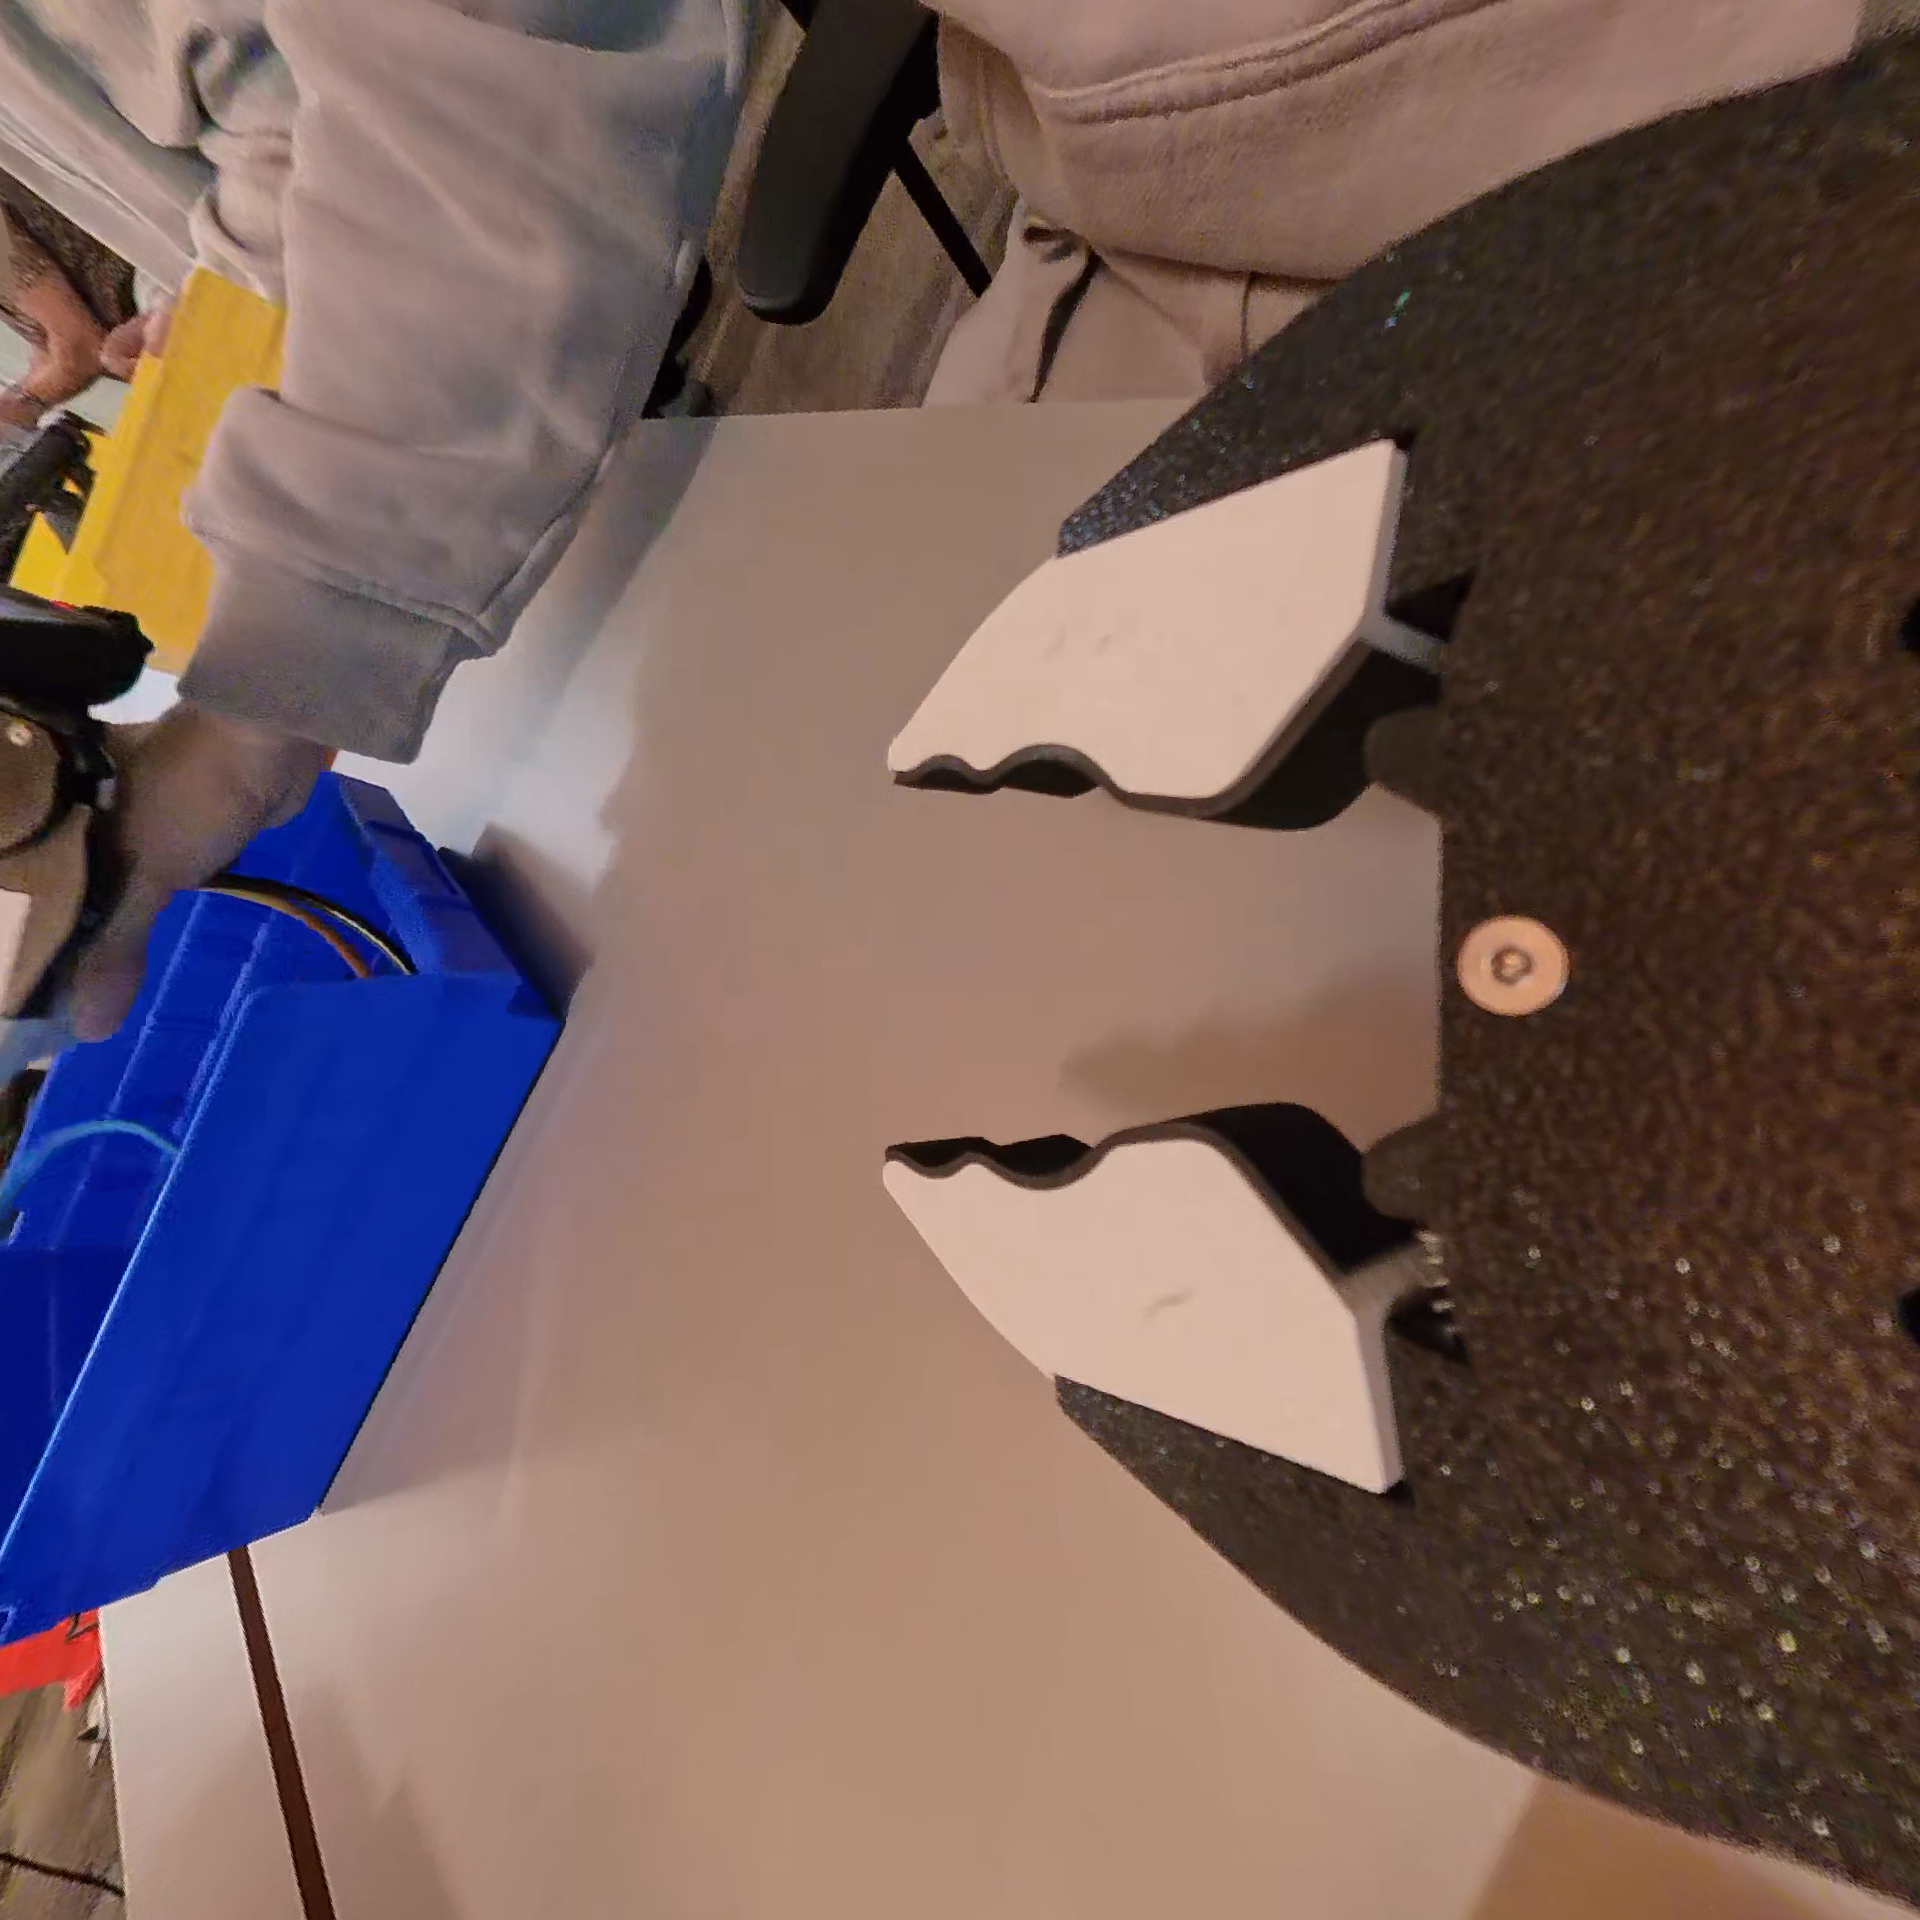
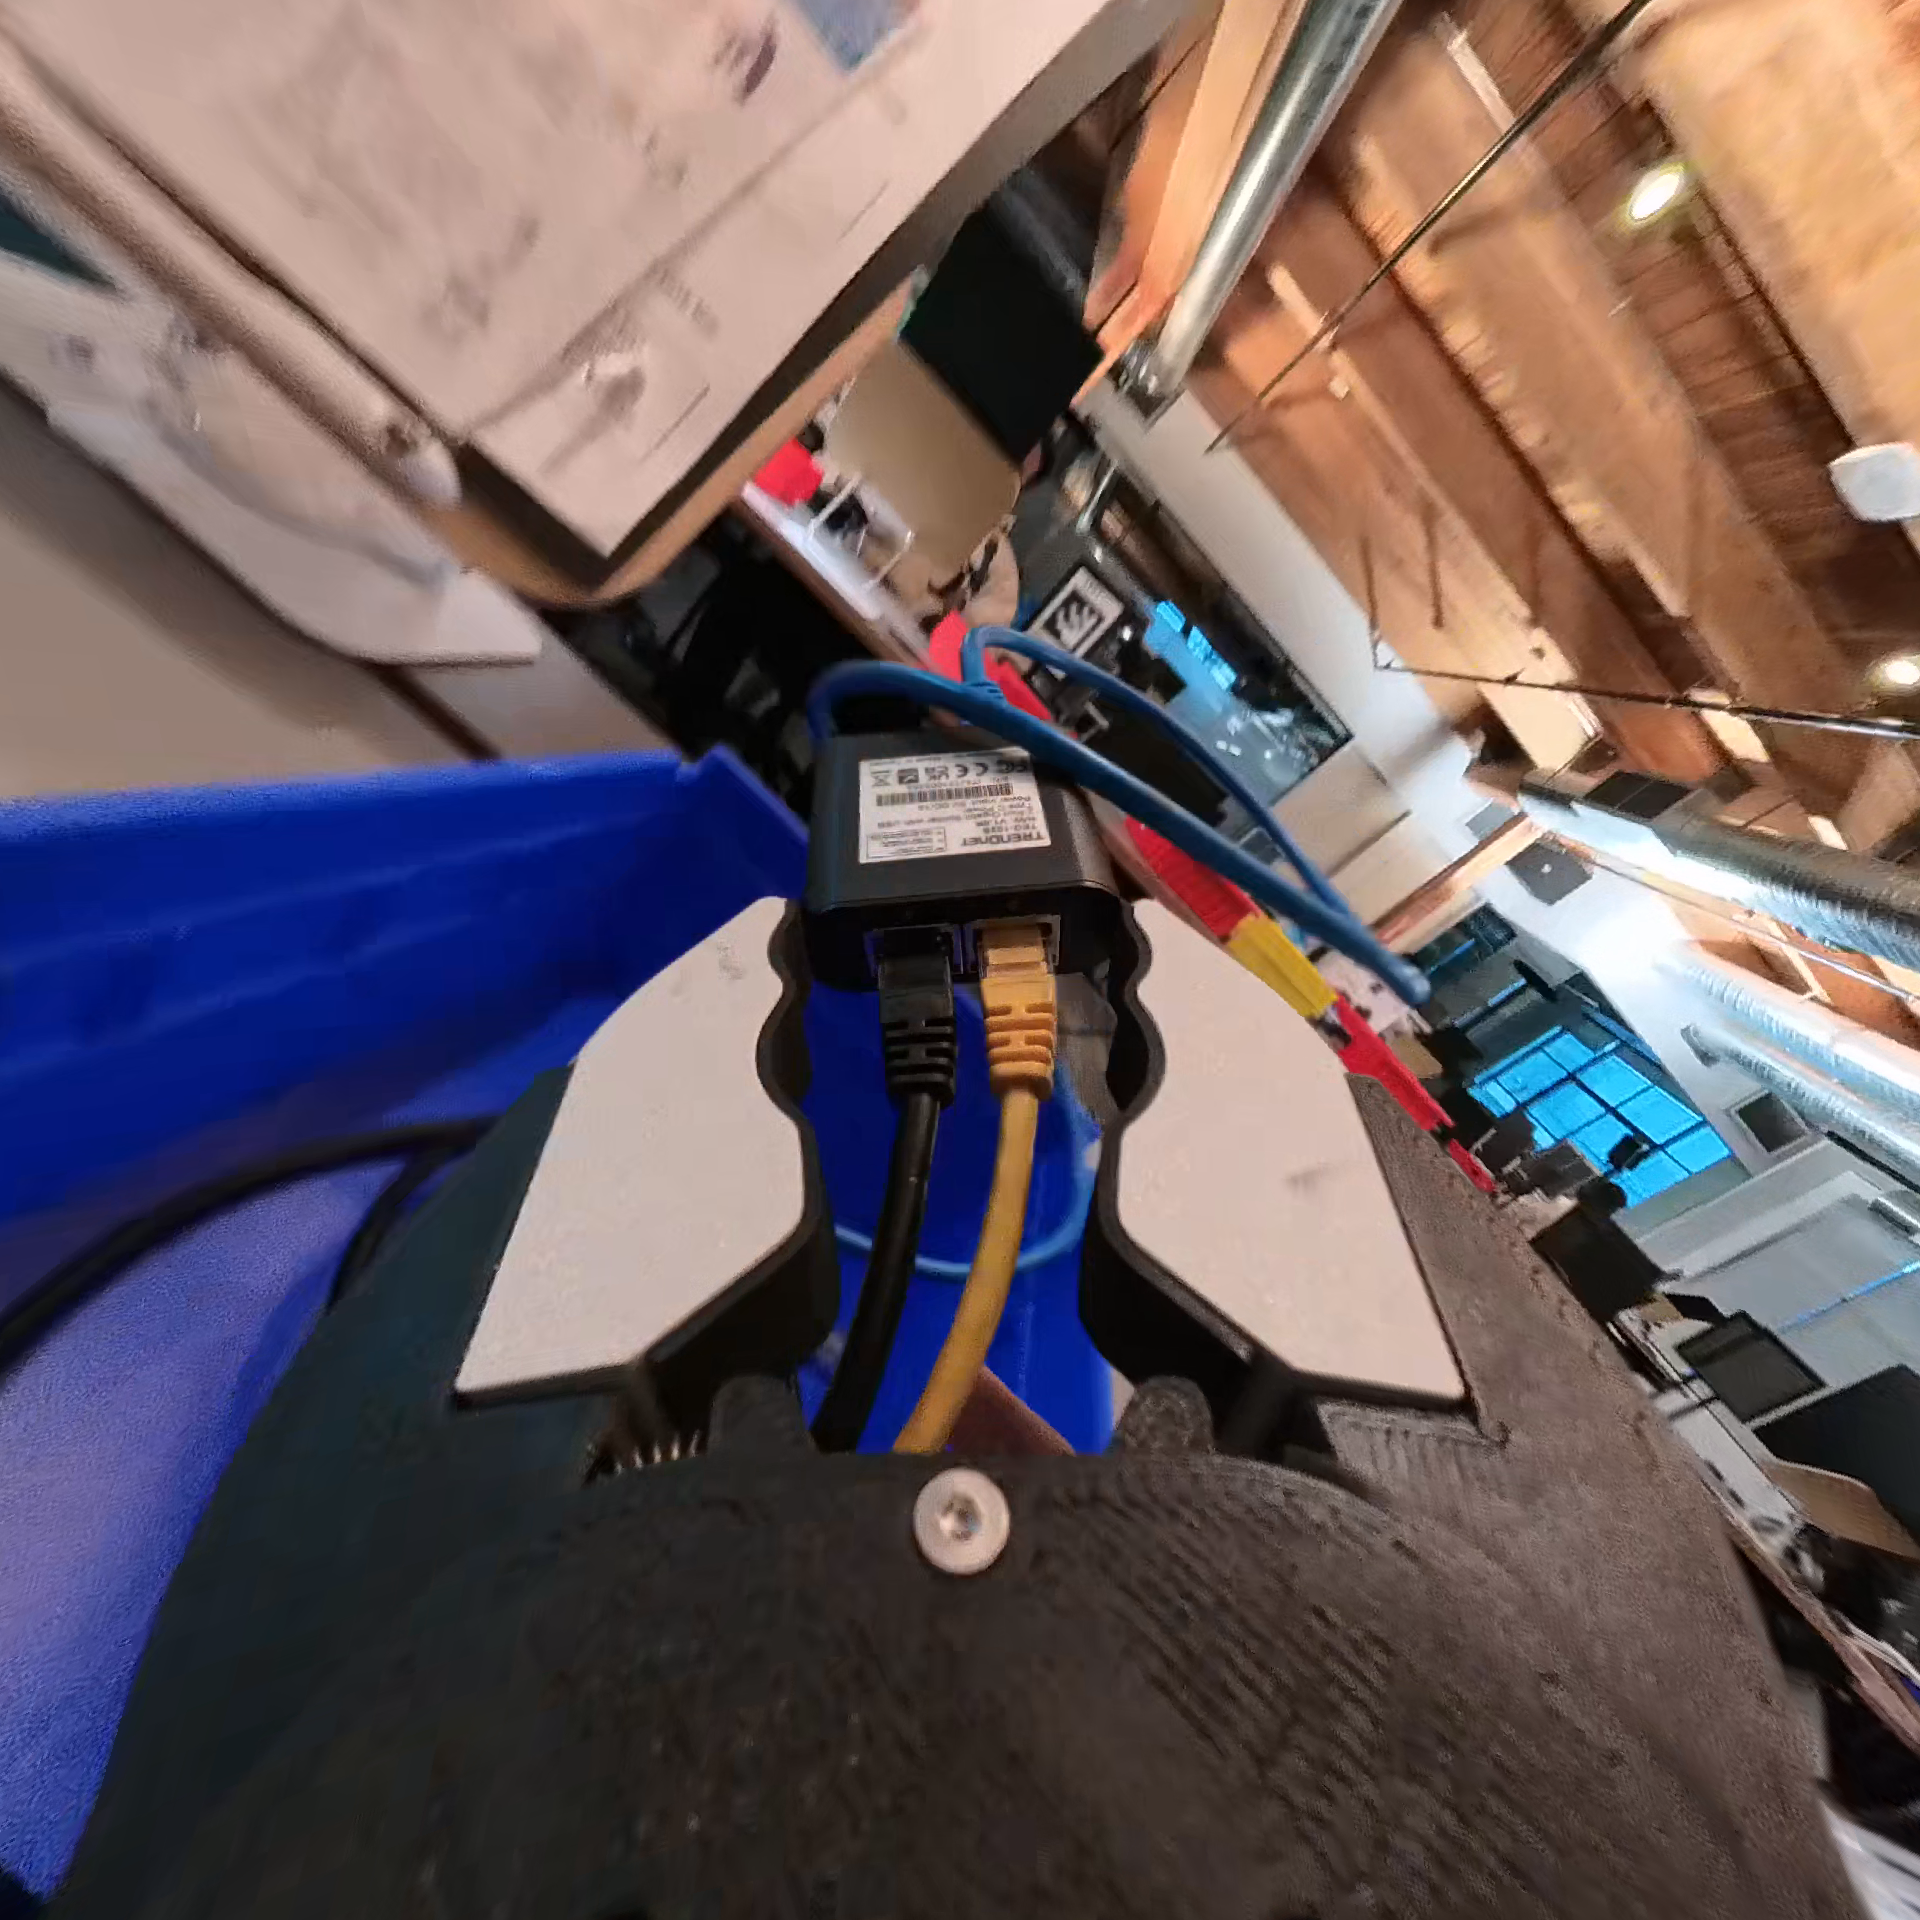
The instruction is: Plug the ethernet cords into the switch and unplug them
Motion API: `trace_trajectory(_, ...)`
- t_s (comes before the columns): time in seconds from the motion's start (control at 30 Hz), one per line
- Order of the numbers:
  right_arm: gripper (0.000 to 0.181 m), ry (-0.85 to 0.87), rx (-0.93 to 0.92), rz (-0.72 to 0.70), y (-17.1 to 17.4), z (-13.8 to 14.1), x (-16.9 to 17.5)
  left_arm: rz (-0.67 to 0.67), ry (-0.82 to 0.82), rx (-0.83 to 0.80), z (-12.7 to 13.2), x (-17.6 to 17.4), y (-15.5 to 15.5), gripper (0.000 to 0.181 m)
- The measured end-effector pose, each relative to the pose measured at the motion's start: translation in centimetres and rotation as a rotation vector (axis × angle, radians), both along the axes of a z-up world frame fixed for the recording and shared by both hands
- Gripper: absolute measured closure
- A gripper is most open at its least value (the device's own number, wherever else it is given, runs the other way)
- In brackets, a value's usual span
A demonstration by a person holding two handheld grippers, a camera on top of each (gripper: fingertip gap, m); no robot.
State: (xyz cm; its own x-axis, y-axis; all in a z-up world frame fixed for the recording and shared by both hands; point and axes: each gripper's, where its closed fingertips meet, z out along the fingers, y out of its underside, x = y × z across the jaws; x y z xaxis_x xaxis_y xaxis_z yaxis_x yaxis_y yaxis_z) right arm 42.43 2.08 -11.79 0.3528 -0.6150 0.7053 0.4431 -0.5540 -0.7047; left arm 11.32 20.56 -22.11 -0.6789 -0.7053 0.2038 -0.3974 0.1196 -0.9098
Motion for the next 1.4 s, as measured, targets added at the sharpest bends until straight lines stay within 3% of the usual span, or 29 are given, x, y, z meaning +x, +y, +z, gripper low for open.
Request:
trace_trajectory(0.17,0.124,0.136,-0.208,-0.073,0.0,-5.1,-0.5,-0.006,0.002,0.027,-0.1,-0.4,0.3,0.118)
trace_trajectory(0.4,0.119,0.627,-0.456,-0.12,-1.2,-12.0,-0.9,-0.013,0.02,-0.027,0.1,0.8,-0.9,0.121)
trace_trajectory(0.47,0.115,0.675,-0.512,-0.154,-2.0,-13.0,-0.9,0.0,0.033,-0.02,0.2,1.5,-1.5,0.121)
trace_trajectory(0.53,0.108,0.539,-0.515,-0.224,-2.9,-11.1,-0.4,0.019,0.042,0.001,0.2,2.4,-2.2,0.12)
trace_trajectory(0.63,0.107,0.453,-0.4,-0.201,-2.8,-7.6,-1.6,0.054,0.026,0.02,0.6,3.9,-3.5,0.115)
trace_trajectory(0.77,0.091,0.537,-0.062,-0.132,-4.6,-3.5,-5.4,0.084,0.019,0.007,1.9,6.1,-5.8,0.108)
trace_trajectory(0.87,0.088,0.573,0.204,-0.14,-8.4,-1.9,-8.1,0.131,0.019,0.03,2.9,8.2,-6.9,0.101)
trace_trajectory(0.97,0.087,0.581,0.39,-0.206,-12.4,-2.2,-10.3,0.172,0.025,0.014,4.3,10.6,-8.2,0.097)
trace_trajectory(1.1,0.084,0.558,0.509,-0.263,-15.4,-3.2,-11.9,0.218,0.071,0.04,4.9,13.9,-10.4,0.09)
trace_trajectory(1.23,0.086,0.583,0.489,-0.239,-15.4,-3.7,-12.1,0.246,0.156,0.142,3.5,16.3,-13.2,0.085)
trace_trajectory(1.4,0.084,0.556,0.481,-0.273,-16.0,-3.8,-11.7,0.37,0.212,0.282,1.0,19.4,-14.5,0.083)
